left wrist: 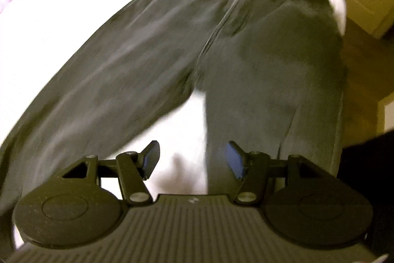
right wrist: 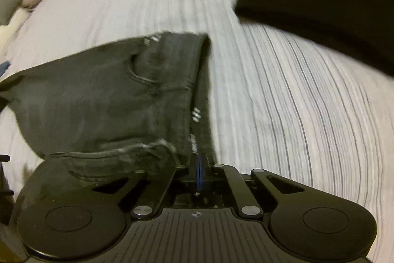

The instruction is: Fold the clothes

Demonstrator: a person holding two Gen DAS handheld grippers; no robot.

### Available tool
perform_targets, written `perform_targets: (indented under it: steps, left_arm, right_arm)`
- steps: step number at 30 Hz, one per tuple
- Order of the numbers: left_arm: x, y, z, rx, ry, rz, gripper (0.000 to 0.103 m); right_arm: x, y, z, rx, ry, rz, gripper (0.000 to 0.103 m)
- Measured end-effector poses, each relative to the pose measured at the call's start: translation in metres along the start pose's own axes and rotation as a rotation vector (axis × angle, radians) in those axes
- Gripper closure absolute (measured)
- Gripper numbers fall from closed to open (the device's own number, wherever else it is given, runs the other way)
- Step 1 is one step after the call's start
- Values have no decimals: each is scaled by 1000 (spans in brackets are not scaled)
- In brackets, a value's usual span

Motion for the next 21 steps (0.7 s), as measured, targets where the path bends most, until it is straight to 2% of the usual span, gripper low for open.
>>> perform_targets:
  steps: [3, 4, 5, 6, 7, 11, 14, 18, 21]
  left_arm:
    - [-8, 54, -22, -79, -63, -70, 48]
    - [-11, 73, -30, -105, -85, -96, 48]
    - [-14, 92, -38, -129, -107, -124, 47]
    - [-17, 111, -47, -151, -130, -152, 46]
    - [-20, 132, -56, -176, -155, -182, 45]
    - [-27, 214, -86, -270, -223, -258, 44]
    - [-32, 259, -95, -314, -229, -222, 43]
    - [-56, 314, -92, -316, -209, -187, 40]
    - [-81, 353, -87, -301, -195, -220, 40]
  right_arm:
    - [-24, 6, -9, 11, -22, -45, 97]
    - [-37, 11, -9, 10, -30, -58, 84]
    - [-49, 15, -9, 9, -37, -71, 60]
    - [-62, 20, -8, 7, -46, -84, 52]
    - [-77, 27, -7, -1, -67, -99, 48]
    - [-147, 61, 1, -62, -153, -173, 48]
    - [-206, 97, 8, -116, -209, -259, 48]
    - [-284, 151, 18, -158, -256, -323, 48]
    - [-324, 187, 23, -164, -232, -347, 48]
Point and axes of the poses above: each gripper's, at about its wrist camera, not at the fingertips, and z roughly the way its jaws point, x to its right, y to its underside, the point moved 10 cm from there along z, roughly the way its jaws point, and after that the axes turned 12 degrees about z, right-handed, at the moved point
